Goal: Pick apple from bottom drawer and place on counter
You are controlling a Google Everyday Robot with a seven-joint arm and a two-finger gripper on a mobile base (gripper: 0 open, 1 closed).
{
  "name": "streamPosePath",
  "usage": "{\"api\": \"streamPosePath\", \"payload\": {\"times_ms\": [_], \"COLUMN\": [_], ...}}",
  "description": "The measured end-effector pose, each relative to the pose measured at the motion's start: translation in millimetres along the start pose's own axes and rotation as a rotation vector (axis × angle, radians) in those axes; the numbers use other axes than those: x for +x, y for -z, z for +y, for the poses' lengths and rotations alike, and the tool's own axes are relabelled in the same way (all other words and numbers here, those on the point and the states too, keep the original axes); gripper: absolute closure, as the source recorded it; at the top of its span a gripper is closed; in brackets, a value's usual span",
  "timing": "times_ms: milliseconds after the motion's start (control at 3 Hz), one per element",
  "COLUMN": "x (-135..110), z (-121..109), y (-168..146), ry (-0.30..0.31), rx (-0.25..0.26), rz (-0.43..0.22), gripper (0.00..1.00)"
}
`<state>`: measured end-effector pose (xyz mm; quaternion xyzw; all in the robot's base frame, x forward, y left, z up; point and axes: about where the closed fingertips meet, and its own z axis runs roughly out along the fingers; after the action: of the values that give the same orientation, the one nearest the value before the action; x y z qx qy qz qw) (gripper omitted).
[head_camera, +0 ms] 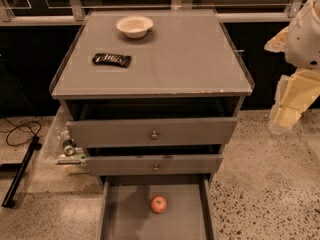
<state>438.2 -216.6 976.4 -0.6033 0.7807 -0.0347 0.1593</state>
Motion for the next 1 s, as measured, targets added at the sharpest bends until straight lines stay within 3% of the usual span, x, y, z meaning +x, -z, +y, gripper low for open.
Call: {"api": "streamPosePath", "payload": {"times_ms": [667,1000], "x": [1.3,10.0], "z": [5.0,24.0], "y": [3.1,-14.6], "ry": [0.008,0.021], "rx": [0.027,0.032], "rz": [0.014,0.005], "gripper": [0.0,0.0]}}
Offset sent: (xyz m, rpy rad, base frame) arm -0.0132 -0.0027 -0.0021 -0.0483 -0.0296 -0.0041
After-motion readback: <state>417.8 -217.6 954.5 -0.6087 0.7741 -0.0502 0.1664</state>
